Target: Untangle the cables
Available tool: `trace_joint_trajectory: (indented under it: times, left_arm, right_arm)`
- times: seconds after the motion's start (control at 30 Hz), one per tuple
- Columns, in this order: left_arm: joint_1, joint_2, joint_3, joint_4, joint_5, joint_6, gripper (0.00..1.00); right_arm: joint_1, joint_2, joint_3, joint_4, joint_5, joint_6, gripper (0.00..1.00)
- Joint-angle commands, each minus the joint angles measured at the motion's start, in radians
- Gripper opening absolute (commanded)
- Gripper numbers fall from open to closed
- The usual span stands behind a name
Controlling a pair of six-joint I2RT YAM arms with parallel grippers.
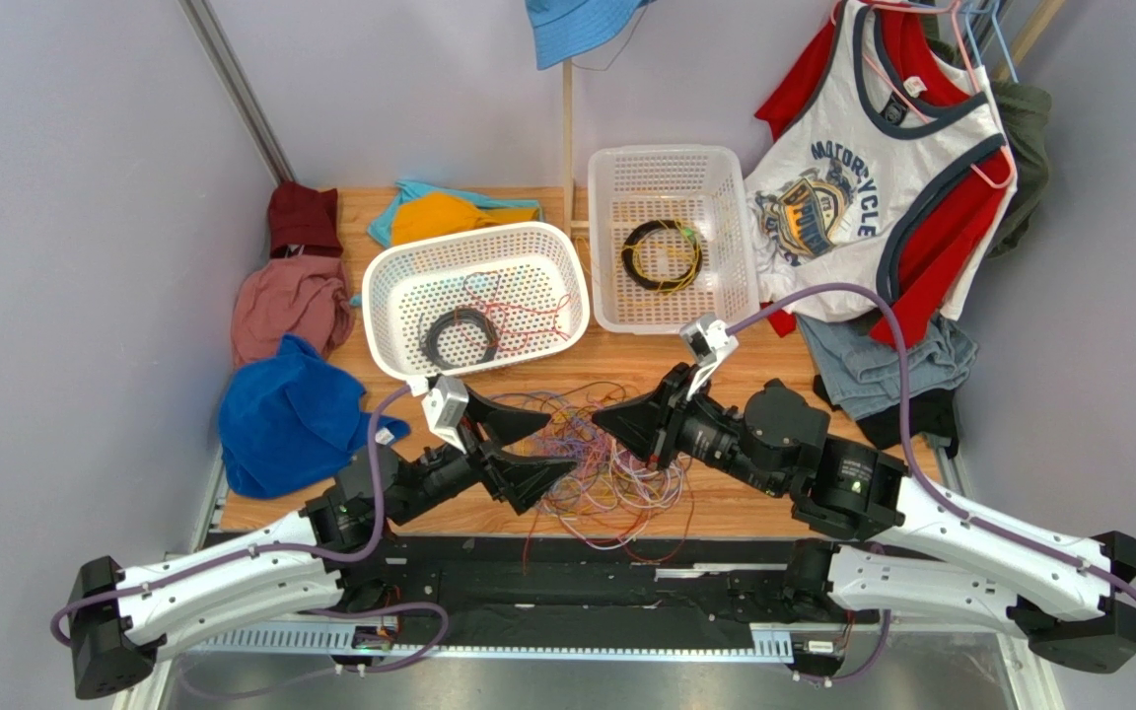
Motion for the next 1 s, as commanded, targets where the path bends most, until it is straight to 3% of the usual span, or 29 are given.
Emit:
trace_joint_trajectory:
  times: [0.0,0.03,0.13,0.17,0.23,0.27,0.33,0.43,0.7,0.97]
  left_arm:
    - [-0.003,0.055,0.049,0.13,0.035,0.056,0.99]
    - [-0.003,0.061,0.055,0.135,0.034,0.061,0.98]
    - [-0.003,0.081,0.07,0.134,0.022,0.076,0.72]
    - [-0.003,0.087,0.084,0.123,0.011,0.082,0.42]
    - [-0.003,0.091,0.113,0.016,-0.035,0.097,0.06]
    - [-0.003,0.081,0.162,-0.038,-0.097,0.101,0.0]
    - [-0.003,0.062,0.24,-0.174,-0.144,0.139,0.0]
    - [-0.003,0.008,0.327,-0.317,-0.247,0.179,0.0]
    - [-0.003,0.051,0.703,-0.563,-0.328,0.254,0.0]
    - [-0.003,0.228,0.984,-0.704,-0.227,0.251,0.0]
  right_arm:
    - [0.003,0.011,0.026,0.064,-0.063,0.031,0.0]
    - [0.003,0.011,0.026,0.066,-0.063,0.032,0.0]
    - [0.005,0.001,0.012,0.061,-0.059,0.038,0.0]
    - [0.005,-0.009,0.008,0.058,-0.06,0.041,0.0]
    - [0.005,-0.019,-0.006,0.049,-0.057,0.04,0.03]
    - [0.005,-0.03,-0.011,0.037,-0.05,0.041,0.11]
    - [0.005,-0.05,-0.028,-0.001,-0.016,0.04,0.38]
    - [0.005,-0.11,-0.072,-0.05,0.058,0.04,0.53]
    - [0.005,-0.204,-0.121,-0.043,0.124,0.011,0.54]
    - [0.005,-0.058,-0.043,0.086,-0.012,-0.031,0.57]
